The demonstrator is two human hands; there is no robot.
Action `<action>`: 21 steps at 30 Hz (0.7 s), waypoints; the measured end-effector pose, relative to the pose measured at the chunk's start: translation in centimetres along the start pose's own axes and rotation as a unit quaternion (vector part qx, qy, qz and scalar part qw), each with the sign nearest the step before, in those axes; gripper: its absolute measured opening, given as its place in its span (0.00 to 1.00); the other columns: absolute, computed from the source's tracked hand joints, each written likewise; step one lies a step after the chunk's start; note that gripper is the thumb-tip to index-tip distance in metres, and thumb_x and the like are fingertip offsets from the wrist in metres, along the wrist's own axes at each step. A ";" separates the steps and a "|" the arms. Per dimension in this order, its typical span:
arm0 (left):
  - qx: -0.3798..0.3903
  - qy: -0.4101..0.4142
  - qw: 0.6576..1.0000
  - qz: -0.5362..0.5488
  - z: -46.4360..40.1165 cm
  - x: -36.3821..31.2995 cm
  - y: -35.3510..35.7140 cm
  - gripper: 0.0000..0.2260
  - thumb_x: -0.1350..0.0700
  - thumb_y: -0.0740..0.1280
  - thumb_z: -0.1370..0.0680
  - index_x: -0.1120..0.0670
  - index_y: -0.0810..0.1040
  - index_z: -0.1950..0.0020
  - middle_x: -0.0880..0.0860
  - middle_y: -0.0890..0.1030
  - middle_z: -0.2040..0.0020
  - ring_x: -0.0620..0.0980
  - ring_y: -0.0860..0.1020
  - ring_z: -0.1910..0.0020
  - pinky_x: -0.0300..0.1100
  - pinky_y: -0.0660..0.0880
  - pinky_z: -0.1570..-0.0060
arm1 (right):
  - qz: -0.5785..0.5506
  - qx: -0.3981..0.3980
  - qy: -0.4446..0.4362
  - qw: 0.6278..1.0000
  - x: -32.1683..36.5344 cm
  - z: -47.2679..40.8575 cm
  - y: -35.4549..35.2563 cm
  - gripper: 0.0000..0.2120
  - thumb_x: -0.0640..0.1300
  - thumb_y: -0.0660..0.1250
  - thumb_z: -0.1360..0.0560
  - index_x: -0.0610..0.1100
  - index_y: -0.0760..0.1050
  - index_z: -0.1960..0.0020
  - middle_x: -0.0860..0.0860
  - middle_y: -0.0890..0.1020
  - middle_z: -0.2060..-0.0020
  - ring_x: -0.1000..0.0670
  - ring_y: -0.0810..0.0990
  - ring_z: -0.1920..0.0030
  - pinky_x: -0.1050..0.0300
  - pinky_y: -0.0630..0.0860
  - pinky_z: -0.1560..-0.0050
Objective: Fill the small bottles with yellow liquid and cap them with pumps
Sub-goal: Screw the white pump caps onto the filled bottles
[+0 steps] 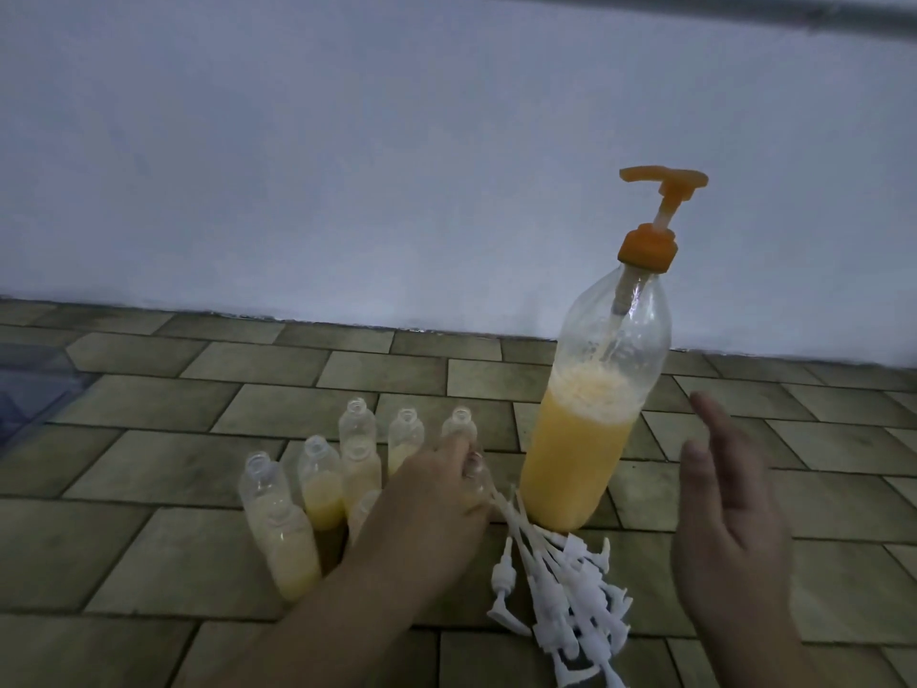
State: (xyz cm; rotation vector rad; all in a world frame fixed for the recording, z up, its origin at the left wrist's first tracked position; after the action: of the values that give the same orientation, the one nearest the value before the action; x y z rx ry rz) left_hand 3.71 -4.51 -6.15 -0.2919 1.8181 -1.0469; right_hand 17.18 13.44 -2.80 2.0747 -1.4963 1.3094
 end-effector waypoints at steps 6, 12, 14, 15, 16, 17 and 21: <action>0.000 -0.016 0.998 -0.062 -0.3 1.4 1.9 0.21 0.54 0.67 0.24 0.47 0.64 0.33 0.46 0.72 0.39 0.41 0.71 0.47 0.34 0.70 0.52 | 0.122 0.005 -0.013 0.992 -2.8 4.4 1.2 0.15 0.48 0.66 0.27 0.47 0.75 0.41 0.55 0.76 0.51 0.55 0.75 0.49 0.56 0.73 0.56; -0.013 -0.032 0.997 -0.073 -0.4 2.1 2.4 0.21 0.54 0.67 0.24 0.48 0.64 0.34 0.47 0.72 0.41 0.40 0.70 0.49 0.32 0.65 0.55 | 0.321 0.208 -0.006 0.924 -6.3 8.1 6.7 0.15 0.49 0.81 0.43 0.48 0.80 0.60 0.49 0.79 0.63 0.50 0.78 0.67 0.61 0.72 0.71; -0.011 -0.030 0.997 -0.074 -0.4 2.2 2.5 0.23 0.55 0.68 0.25 0.49 0.63 0.33 0.47 0.71 0.40 0.42 0.72 0.46 0.32 0.66 0.54 | 0.329 0.188 -0.043 0.924 -5.9 8.5 6.6 0.18 0.47 0.83 0.49 0.46 0.80 0.63 0.48 0.78 0.65 0.47 0.79 0.70 0.57 0.73 0.74; -0.009 -0.029 0.997 -0.076 -0.4 2.4 2.5 0.25 0.55 0.68 0.25 0.49 0.62 0.32 0.48 0.71 0.39 0.43 0.72 0.44 0.33 0.67 0.52 | 0.325 0.179 -0.052 0.927 -5.5 8.5 6.5 0.18 0.47 0.83 0.48 0.46 0.80 0.63 0.47 0.78 0.65 0.46 0.79 0.70 0.57 0.73 0.74; -0.007 -0.024 0.997 -0.078 -0.3 2.3 2.5 0.27 0.55 0.69 0.25 0.49 0.60 0.31 0.48 0.70 0.38 0.44 0.71 0.42 0.33 0.67 0.51 | 0.325 0.171 -0.059 0.928 -5.4 8.5 6.4 0.18 0.47 0.83 0.48 0.45 0.80 0.63 0.47 0.78 0.64 0.46 0.79 0.70 0.58 0.71 0.73; -0.006 -0.017 0.997 -0.080 -0.3 2.2 2.5 0.28 0.55 0.69 0.26 0.49 0.60 0.30 0.48 0.70 0.37 0.44 0.71 0.41 0.33 0.67 0.50 | 0.323 0.172 -0.050 0.929 -5.5 8.5 6.4 0.20 0.47 0.84 0.50 0.46 0.80 0.63 0.47 0.79 0.64 0.47 0.79 0.70 0.60 0.69 0.73; -0.035 0.034 0.996 -0.075 0.5 0.5 0.8 0.29 0.52 0.68 0.25 0.48 0.57 0.29 0.46 0.67 0.36 0.42 0.68 0.41 0.30 0.65 0.50 | 0.299 0.178 -0.056 0.936 -5.9 9.0 6.9 0.23 0.42 0.85 0.58 0.45 0.79 0.67 0.47 0.78 0.67 0.48 0.79 0.71 0.64 0.68 0.71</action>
State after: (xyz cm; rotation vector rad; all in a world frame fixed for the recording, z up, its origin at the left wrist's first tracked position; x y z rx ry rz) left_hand 4.06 -4.64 -7.13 -0.4456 1.9201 -1.1093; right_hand 15.48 8.22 -14.35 1.9893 -2.2008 1.8109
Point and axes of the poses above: each hand's wrist, its own z-axis away from the middle knuckle, its own y-axis out of the palm, x = y × z, the point moved 10 cm from there along -z, towards the middle knuckle
